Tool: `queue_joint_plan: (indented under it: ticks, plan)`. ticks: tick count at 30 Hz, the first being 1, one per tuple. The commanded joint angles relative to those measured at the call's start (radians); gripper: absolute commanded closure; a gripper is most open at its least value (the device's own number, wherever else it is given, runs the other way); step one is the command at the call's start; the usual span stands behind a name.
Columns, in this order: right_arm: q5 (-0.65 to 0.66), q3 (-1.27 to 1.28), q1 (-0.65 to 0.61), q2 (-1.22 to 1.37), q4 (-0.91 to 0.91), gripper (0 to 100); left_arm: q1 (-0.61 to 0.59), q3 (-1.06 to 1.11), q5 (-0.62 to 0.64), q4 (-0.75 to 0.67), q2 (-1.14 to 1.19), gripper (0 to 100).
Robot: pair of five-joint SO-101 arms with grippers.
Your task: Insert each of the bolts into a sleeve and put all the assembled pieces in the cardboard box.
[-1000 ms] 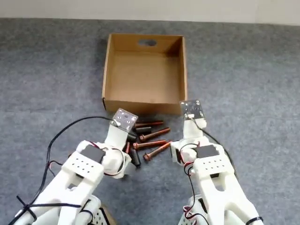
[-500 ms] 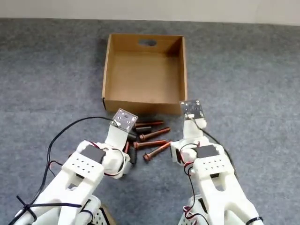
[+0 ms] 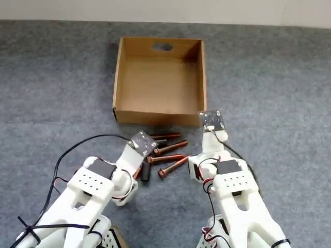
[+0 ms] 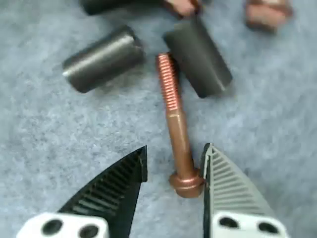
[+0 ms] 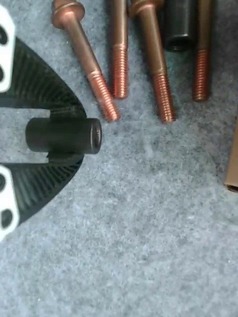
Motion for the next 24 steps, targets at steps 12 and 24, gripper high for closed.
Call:
queue_joint_plan:
  ticks: [12,24]
  plan:
    - [-0.006,-0.002,-0.007,-0.015,-0.013,99.3,-0.363,-0.004,-0.608,0.018,0.002,82]
    - [-0.006,-0.002,-0.007,-0.015,-0.013,99.3,-0.719,-0.004,-1.059,-0.353,0.001,96]
